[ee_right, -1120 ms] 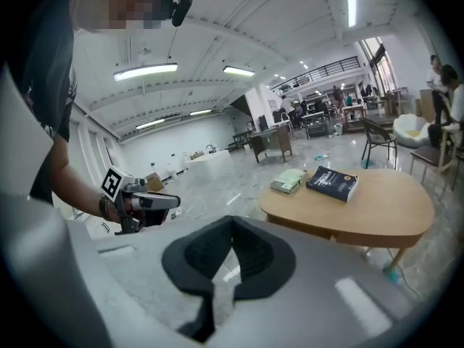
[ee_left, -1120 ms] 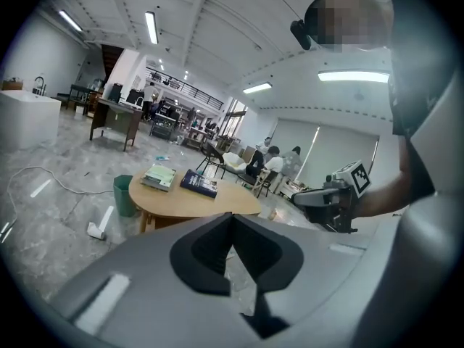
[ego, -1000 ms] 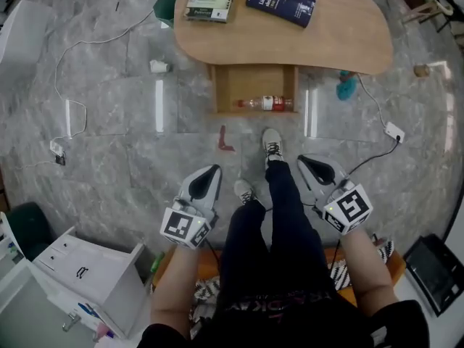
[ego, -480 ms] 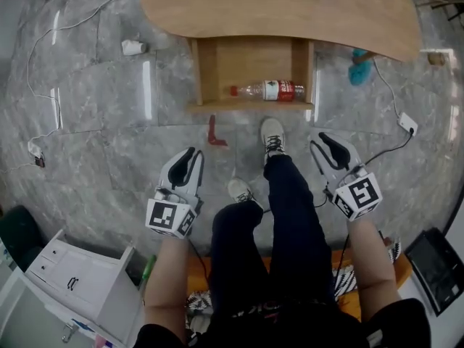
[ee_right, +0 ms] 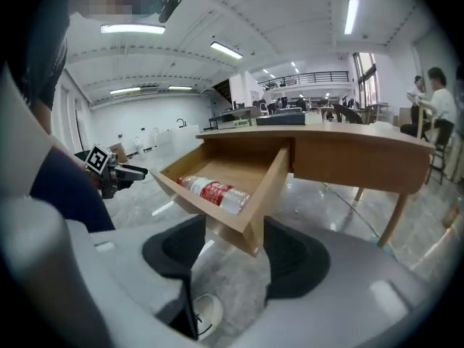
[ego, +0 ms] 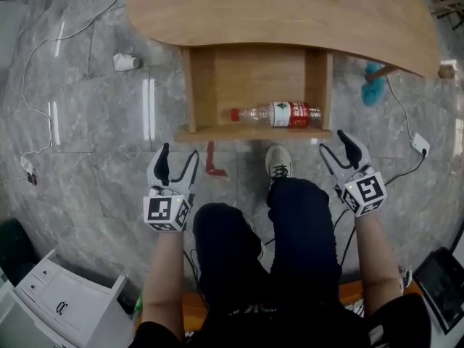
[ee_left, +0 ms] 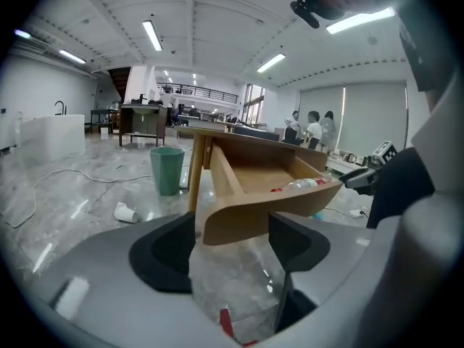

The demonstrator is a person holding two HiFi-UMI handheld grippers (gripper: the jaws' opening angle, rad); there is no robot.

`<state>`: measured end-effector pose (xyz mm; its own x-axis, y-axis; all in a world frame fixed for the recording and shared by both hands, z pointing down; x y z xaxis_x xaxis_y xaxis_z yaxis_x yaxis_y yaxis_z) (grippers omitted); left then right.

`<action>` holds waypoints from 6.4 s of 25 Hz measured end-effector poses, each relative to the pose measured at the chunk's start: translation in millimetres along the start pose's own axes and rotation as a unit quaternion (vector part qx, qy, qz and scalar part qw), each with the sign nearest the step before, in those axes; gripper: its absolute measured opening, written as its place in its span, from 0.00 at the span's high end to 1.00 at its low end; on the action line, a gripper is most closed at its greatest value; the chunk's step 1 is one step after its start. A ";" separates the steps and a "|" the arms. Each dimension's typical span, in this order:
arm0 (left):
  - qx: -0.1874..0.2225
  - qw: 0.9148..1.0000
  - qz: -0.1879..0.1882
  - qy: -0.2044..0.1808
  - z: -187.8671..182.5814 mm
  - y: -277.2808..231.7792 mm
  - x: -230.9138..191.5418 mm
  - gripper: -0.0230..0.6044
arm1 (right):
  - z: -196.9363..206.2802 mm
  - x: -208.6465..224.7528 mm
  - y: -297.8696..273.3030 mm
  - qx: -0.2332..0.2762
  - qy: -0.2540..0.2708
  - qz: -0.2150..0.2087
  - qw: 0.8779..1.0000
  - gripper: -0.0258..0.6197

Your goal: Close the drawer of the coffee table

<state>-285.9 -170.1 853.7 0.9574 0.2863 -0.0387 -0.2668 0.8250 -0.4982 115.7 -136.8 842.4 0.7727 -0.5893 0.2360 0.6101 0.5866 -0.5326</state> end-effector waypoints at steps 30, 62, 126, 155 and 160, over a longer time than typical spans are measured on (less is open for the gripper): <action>0.078 0.984 0.098 -0.123 6.1 -47.4 11.1 0.47 | 26.0 13.5 -40.1 0.027 0.040 0.019 0.999 0.60; 0.126 0.984 0.084 -0.096 -83.4 -143.1 -4.1 0.47 | -67.0 102.1 -87.8 0.068 -0.012 0.066 0.995 0.59; -0.030 0.994 -0.100 0.015 -145.7 -100.8 12.2 0.96 | -152.0 92.4 -70.4 0.030 -0.129 0.149 0.980 0.96; -0.008 0.996 0.090 -0.006 -436.4 417.7 188.0 0.96 | -432.7 -327.1 335.9 0.099 -0.028 -0.018 0.995 0.96; -0.008 0.994 0.105 0.002 -426.0 468.5 212.6 0.96 | -408.4 -362.5 381.9 0.091 -0.027 -0.043 0.995 0.96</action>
<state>-160.2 69.7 243.0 0.8809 0.4496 -0.1478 -0.4597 0.7387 -0.4929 -3.1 73.9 221.5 0.7218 -0.6137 0.3200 0.6919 0.6291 -0.3542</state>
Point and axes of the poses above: the fingertips, and each gripper's own axes: y backward along the fingers, x to its right, z out of its underside, the point moved 4 cm from there along y, backward along the fingers, and after that the axes turned 11 degrees about -z, right-handed, at the moved point
